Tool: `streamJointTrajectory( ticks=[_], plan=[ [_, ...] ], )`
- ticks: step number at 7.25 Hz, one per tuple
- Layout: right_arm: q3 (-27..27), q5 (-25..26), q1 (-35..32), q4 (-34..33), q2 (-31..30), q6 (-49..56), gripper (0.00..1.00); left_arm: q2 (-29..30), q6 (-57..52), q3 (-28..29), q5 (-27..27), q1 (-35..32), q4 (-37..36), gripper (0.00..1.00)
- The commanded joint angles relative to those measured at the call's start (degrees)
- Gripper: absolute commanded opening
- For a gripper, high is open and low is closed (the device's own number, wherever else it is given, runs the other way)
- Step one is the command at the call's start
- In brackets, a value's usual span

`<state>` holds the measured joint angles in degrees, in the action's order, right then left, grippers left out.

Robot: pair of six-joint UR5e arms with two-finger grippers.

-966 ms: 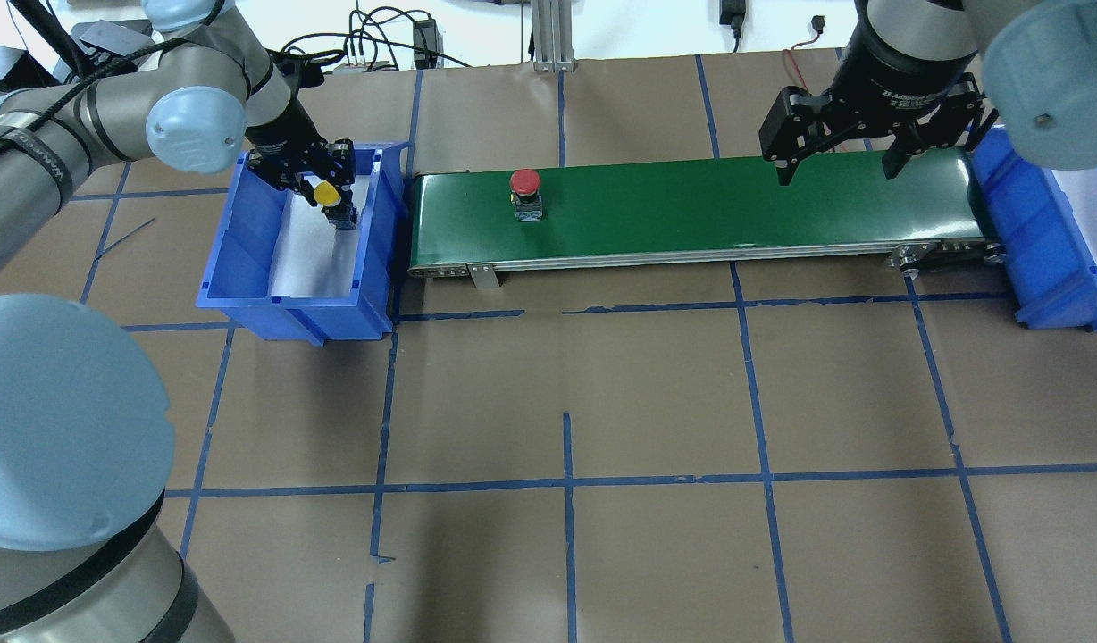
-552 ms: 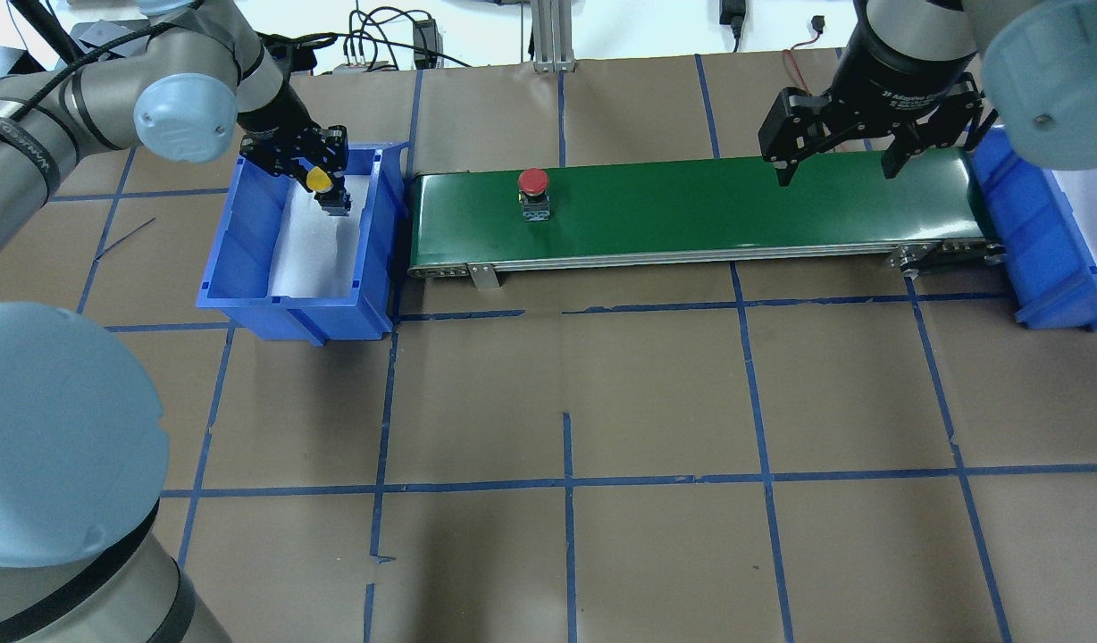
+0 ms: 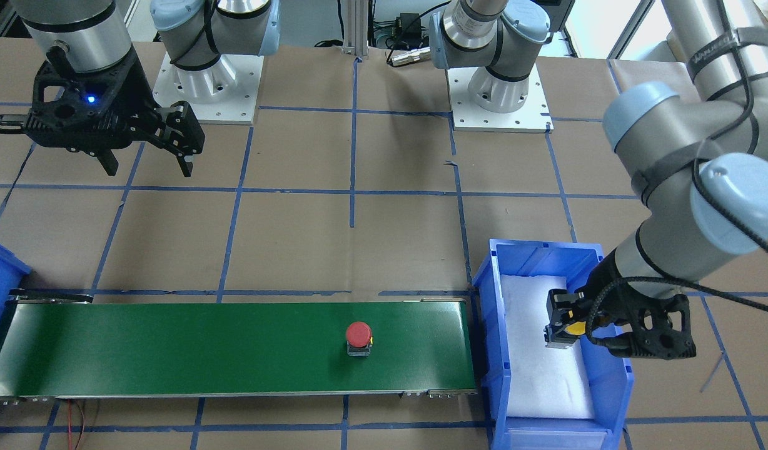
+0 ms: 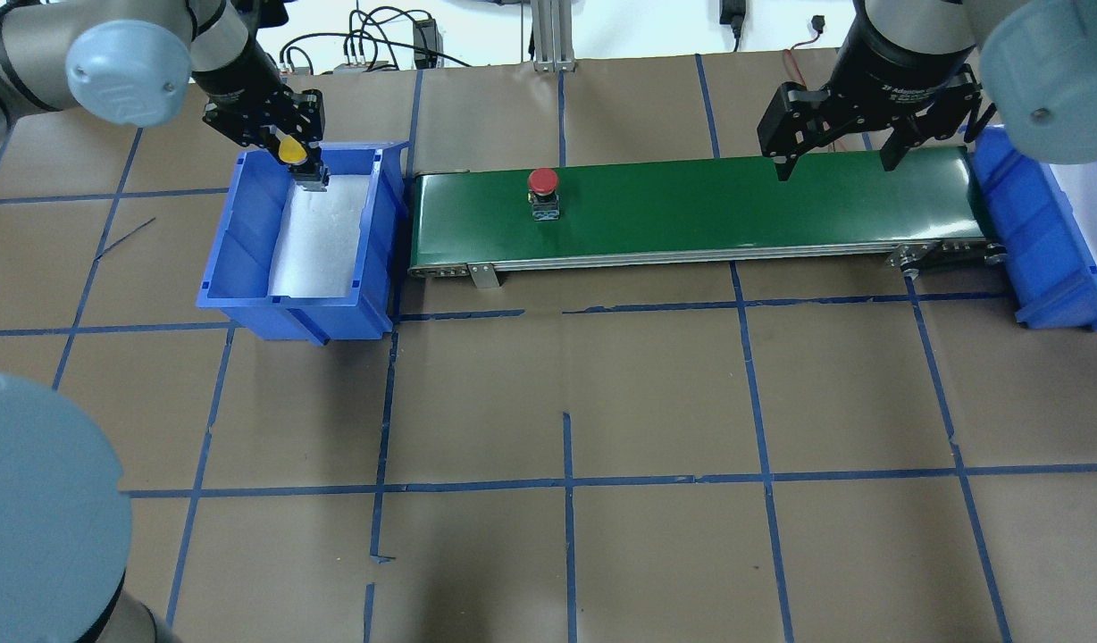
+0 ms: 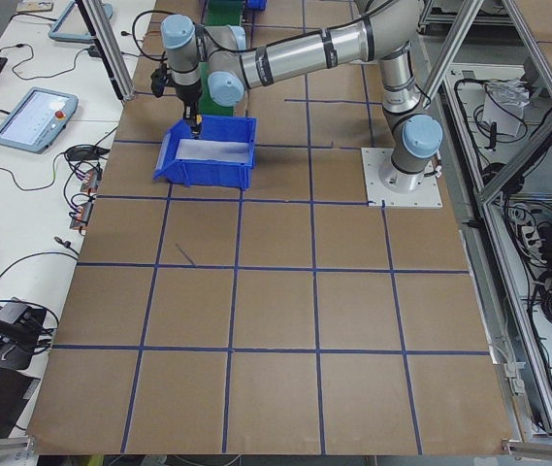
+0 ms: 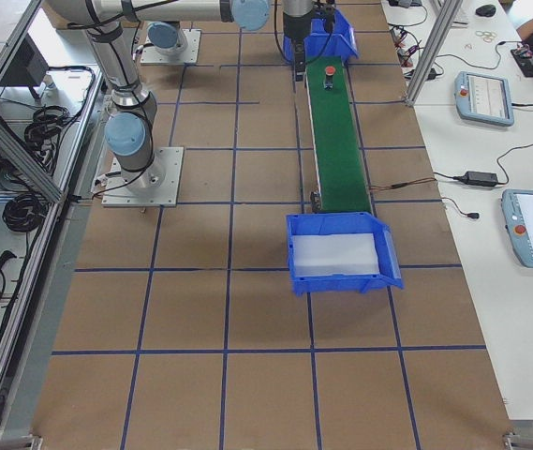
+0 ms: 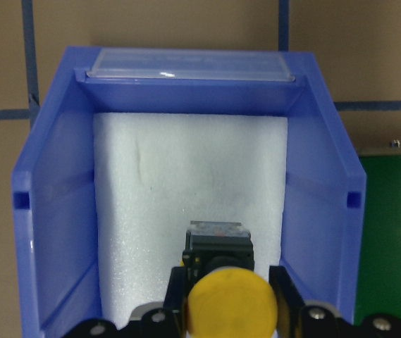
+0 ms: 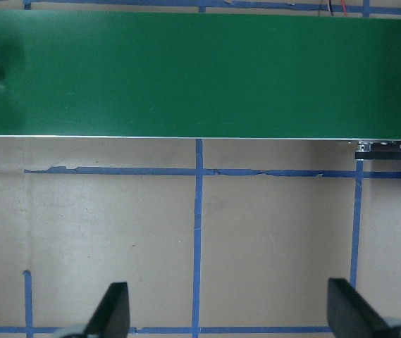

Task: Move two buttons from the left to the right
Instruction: 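Carry the yellow button onto the conveyor while the right arm lifts away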

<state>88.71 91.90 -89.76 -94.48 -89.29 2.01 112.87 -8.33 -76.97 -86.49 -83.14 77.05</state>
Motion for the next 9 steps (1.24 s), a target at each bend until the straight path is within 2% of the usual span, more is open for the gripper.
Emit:
streamJointTrajectory(
  ticks=[1,3,4,6,9],
  plan=[
    [-1.3,0.3,0.2,1.9,0.8,0.2,1.00,-2.4,4.7,1.2,-1.6,-5.2,2.2,0.43],
    [-5.1,0.0,1.7,5.8,3.1,0.6,1.00,0.7,13.8,0.9,-1.0,-8.6,-1.3,0.44],
    [-8.1,-0.1,2.6,7.1,4.8,2.3,1.00,2.2,18.7,0.9,-0.9,-12.7,-2.9,0.44],
    [-13.8,-0.1,4.8,11.1,8.4,5.8,1.00,6.3,20.7,0.2,0.1,-14.5,-5.0,0.44],
    [-14.7,-0.1,9.1,13.5,8.9,12.3,1.00,8.4,19.2,-0.2,-0.2,-15.1,-6.9,0.46]
  ],
)
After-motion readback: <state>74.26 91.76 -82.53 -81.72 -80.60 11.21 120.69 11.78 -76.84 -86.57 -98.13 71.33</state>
